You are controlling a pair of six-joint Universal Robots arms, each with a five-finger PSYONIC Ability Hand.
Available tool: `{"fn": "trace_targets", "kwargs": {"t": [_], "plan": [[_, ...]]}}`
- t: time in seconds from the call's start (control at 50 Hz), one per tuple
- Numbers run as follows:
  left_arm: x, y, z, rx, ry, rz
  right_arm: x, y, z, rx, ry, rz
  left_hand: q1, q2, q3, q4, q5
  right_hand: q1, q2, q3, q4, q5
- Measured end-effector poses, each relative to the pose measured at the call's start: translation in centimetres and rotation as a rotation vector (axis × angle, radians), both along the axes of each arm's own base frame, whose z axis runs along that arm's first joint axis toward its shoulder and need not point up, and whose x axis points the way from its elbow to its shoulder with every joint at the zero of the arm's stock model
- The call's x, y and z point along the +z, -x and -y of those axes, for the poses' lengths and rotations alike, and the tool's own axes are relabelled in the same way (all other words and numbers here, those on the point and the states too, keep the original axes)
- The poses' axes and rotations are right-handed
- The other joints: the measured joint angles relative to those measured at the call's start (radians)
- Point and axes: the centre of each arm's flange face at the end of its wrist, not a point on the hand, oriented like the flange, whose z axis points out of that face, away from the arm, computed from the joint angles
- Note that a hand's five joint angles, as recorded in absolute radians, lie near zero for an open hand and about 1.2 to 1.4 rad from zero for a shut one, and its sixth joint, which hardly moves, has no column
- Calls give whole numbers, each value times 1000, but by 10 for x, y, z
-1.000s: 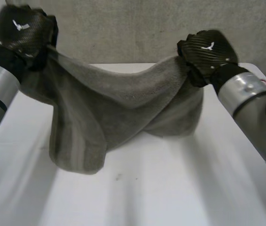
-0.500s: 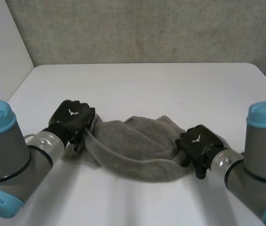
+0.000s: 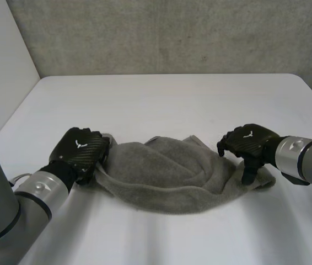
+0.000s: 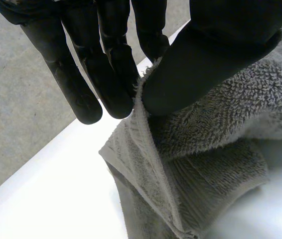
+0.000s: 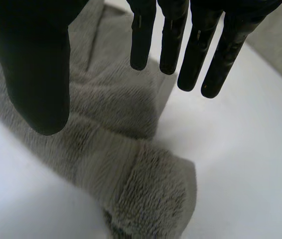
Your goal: Fold the towel.
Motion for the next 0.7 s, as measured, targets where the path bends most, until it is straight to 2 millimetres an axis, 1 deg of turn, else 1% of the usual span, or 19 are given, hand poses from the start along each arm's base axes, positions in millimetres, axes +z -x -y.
{"fn": "trace_targets", "kwargs": {"t": [0.04, 0.12, 0.26, 0.34, 0.44, 0.46, 0.5, 0.52, 0.54, 0.58, 0.6, 0.64, 0.66, 0.68, 0.7], "plan": [[0, -1, -2, -1, -1, 1, -3, -1, 2, 11, -11, -18, 0, 0, 0, 0, 0, 0, 6, 5, 3, 4], [-2, -3, -7, -1, -8, 4, -16, -2, 10, 23, -43, -69, 0, 0, 0, 0, 0, 22, 30, 31, 27, 26], [-5, -5, -7, 6, -16, 8, -28, 2, 18, -3, -47, -137, 0, 0, 0, 0, 0, 47, 60, 59, 54, 52], [-6, -6, -4, 14, -19, 9, -33, 5, 21, -9, -28, -196, 0, 0, 0, 0, 0, 140, 164, 161, 157, 146], [-8, -8, -1, 21, -25, 12, -36, 7, 21, -1, -20, -226, 0, 0, 0, 0, 0, 201, 243, 234, 230, 215], [-10, -8, 1, 23, -32, 15, -37, 7, 21, 1, -22, -231, 0, 0, 0, 0, 0, 267, 315, 311, 309, 291], [-13, -8, 3, 25, -40, 19, -39, 7, 21, 4, -23, -235, 0, 0, 0, 0, 0, 336, 397, 394, 392, 376], [-15, -7, 5, 26, -45, 22, -39, 7, 21, 5, -24, -236, 0, 0, 0, 0, 0, 394, 460, 459, 457, 440], [-19, -7, 9, 28, -56, 28, -40, 6, 23, 7, -19, -238, 0, 0, 0, 0, 0, 506, 603, 590, 592, 571], [-21, -6, 11, 30, -61, 30, -39, 6, 24, 8, -13, -237, 0, 0, 0, 0, 0, 533, 638, 630, 629, 608], [-23, -4, 18, 32, -65, 33, -36, 5, 29, 7, 9, -231, 0, 0, 0, 0, 0, 543, 683, 674, 681, 651], [-25, -2, 27, 33, -64, 36, -32, 3, 33, 4, 35, -224, 0, 0, 0, 0, 0, 543, 687, 684, 694, 658], [-25, -2, 27, 33, -64, 36, -32, 3, 33, 4, 35, -224, 0, 0, 0, 0, 0, 543, 687, 684, 694, 658], [-22, 3, 45, 34, -34, 40, -16, -1, 48, -12, 129, -194, 0, 0, 0, 0, 0, 542, 687, 685, 696, 659], [-18, 6, 56, 34, -3, 42, -7, -3, 57, -24, 187, -170, 0, 0, 0, 0, 0, 542, 687, 685, 697, 659]]}}
